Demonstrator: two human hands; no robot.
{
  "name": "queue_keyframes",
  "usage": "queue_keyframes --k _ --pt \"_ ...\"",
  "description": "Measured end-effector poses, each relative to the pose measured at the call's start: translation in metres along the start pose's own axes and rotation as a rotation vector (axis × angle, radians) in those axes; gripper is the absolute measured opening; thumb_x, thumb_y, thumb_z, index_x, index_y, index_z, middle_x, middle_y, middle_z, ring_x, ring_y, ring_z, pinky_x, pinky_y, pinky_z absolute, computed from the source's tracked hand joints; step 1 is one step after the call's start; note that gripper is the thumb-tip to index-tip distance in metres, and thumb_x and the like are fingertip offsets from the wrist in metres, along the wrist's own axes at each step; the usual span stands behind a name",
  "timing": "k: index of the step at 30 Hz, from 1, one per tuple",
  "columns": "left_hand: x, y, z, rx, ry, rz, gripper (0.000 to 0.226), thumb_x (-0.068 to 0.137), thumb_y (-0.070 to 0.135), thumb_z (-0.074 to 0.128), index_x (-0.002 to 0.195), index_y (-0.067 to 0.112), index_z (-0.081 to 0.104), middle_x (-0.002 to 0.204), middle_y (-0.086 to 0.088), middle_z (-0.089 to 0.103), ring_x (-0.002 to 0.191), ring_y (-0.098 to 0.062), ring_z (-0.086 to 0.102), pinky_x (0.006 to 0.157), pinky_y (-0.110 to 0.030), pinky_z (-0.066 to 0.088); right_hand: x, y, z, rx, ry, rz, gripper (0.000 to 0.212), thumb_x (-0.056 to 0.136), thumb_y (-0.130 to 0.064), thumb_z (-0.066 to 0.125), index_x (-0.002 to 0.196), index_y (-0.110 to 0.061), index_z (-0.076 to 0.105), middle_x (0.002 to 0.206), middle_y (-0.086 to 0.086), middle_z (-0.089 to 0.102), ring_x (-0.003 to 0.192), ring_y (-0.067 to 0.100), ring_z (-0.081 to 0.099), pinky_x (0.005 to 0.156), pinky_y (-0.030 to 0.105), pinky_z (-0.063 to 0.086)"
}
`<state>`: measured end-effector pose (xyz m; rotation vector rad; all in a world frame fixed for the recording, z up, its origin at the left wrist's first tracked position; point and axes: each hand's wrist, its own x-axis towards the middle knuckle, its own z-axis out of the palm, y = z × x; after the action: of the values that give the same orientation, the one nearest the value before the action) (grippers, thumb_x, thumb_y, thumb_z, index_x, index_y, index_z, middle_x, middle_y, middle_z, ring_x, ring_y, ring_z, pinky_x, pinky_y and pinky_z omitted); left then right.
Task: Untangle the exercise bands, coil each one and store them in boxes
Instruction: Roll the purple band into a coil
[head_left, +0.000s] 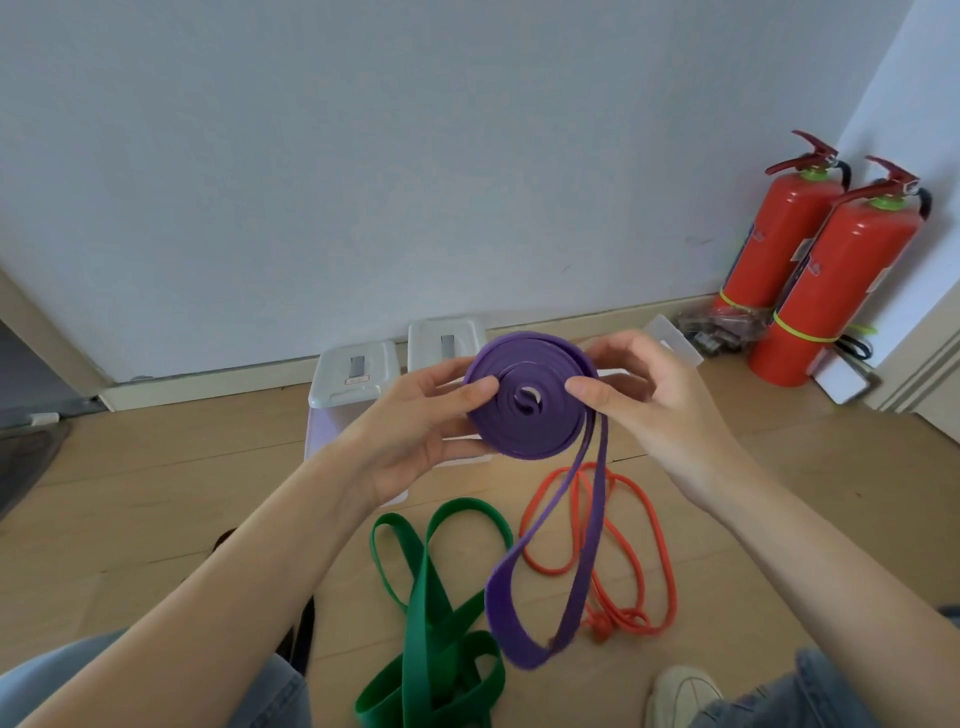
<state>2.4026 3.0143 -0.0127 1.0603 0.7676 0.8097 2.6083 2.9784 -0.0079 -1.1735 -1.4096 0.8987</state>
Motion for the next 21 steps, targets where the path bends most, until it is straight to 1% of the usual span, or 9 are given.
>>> queue_keyframes --k 2,4,6,7,11,13,17,19,21 --pt "-0.001 -0.002 0.001 0.015 0.002 -0.018 0.029 0.071 0.020 0.067 0.100 0.017 0.069 0.098 -0.004 0.073 0.086 -0.023 0.070 0.070 -0.035 0.058 0.000 0.000 -0.002 -0.023 -0.007 0.015 0.020 0.076 -0.014 0.073 0.094 -0.012 0.063 0.095 0.001 0.068 0.080 0.008 0.065 0.073 0.021 0.052" --pt "-0.006 -0.001 -0.004 0.216 -0.033 -0.014 0.040 0.070 0.024 0.070 0.109 0.019 0.063 0.104 0.000 0.071 0.092 -0.020 0.069 0.075 -0.030 0.058 -0.001 -0.002 -0.007 -0.020 -0.051 0.022 0.015 0.075 -0.011 0.074 0.086 -0.016 0.066 0.089 0.000 0.070 0.082 0.013 0.066 0.075 0.024 0.053" --pt "-0.010 0.001 -0.008 0.419 -0.091 0.008 0.047 0.068 0.029 0.074 0.113 0.028 0.061 0.112 0.007 0.068 0.097 -0.014 0.068 0.080 -0.023 0.055 -0.002 -0.004 -0.012 -0.042 -0.108 -0.005 0.018 0.073 -0.010 0.075 0.079 -0.025 0.068 0.086 -0.006 0.072 0.082 0.009 0.066 0.076 0.019 0.052" --pt "-0.012 0.001 -0.008 0.428 -0.120 0.012 0.049 0.069 0.028 0.075 0.115 0.032 0.060 0.114 0.009 0.066 0.098 -0.014 0.067 0.080 -0.021 0.054 -0.003 -0.004 -0.013 -0.084 -0.144 -0.024 0.020 0.072 -0.010 0.076 0.077 -0.028 0.068 0.085 -0.009 0.072 0.081 0.005 0.066 0.076 0.017 0.051" --pt "-0.012 -0.005 0.005 0.462 -0.160 -0.040 0.040 0.076 0.020 0.072 0.114 0.027 0.061 0.112 0.004 0.066 0.091 -0.012 0.068 0.072 -0.020 0.053 -0.009 -0.001 -0.007 -0.295 -0.253 -0.051 0.022 0.074 -0.016 0.076 0.077 -0.034 0.066 0.086 -0.005 0.071 0.078 0.011 0.067 0.076 0.030 0.054" --pt "-0.011 -0.011 0.010 0.505 -0.124 -0.027 0.033 0.080 0.017 0.069 0.111 0.021 0.062 0.109 0.001 0.067 0.088 -0.011 0.068 0.072 -0.024 0.056 -0.009 0.003 -0.004 -0.303 -0.255 -0.070 0.020 0.077 -0.016 0.074 0.082 -0.033 0.065 0.087 -0.005 0.071 0.079 0.009 0.067 0.075 0.027 0.054" --pt "-0.007 -0.007 0.006 0.347 -0.018 0.016 0.021 0.085 0.015 0.062 0.106 0.019 0.064 0.096 0.001 0.073 0.084 -0.016 0.069 0.072 -0.030 0.058 -0.006 0.007 -0.007 -0.103 -0.181 0.002 0.025 0.072 -0.029 0.073 0.095 -0.031 0.063 0.097 -0.009 0.068 0.094 0.007 0.064 0.082 0.020 0.051" --pt "-0.005 -0.002 0.002 0.212 0.024 0.024 0.021 0.085 0.018 0.060 0.105 0.015 0.066 0.094 -0.003 0.072 0.082 -0.017 0.069 0.069 -0.032 0.058 -0.005 0.010 -0.007 -0.008 -0.118 0.046 0.036 0.065 -0.035 0.073 0.098 -0.027 0.060 0.101 -0.005 0.066 0.093 0.009 0.064 0.080 0.021 0.051" --pt "-0.004 -0.004 0.000 0.120 0.061 -0.002 0.023 0.084 0.019 0.060 0.105 0.012 0.066 0.094 -0.006 0.071 0.079 -0.019 0.068 0.067 -0.032 0.058 -0.005 0.013 -0.003 0.030 -0.037 0.071 0.037 0.063 -0.035 0.074 0.094 -0.022 0.059 0.099 -0.002 0.066 0.089 0.012 0.065 0.078 0.024 0.052"
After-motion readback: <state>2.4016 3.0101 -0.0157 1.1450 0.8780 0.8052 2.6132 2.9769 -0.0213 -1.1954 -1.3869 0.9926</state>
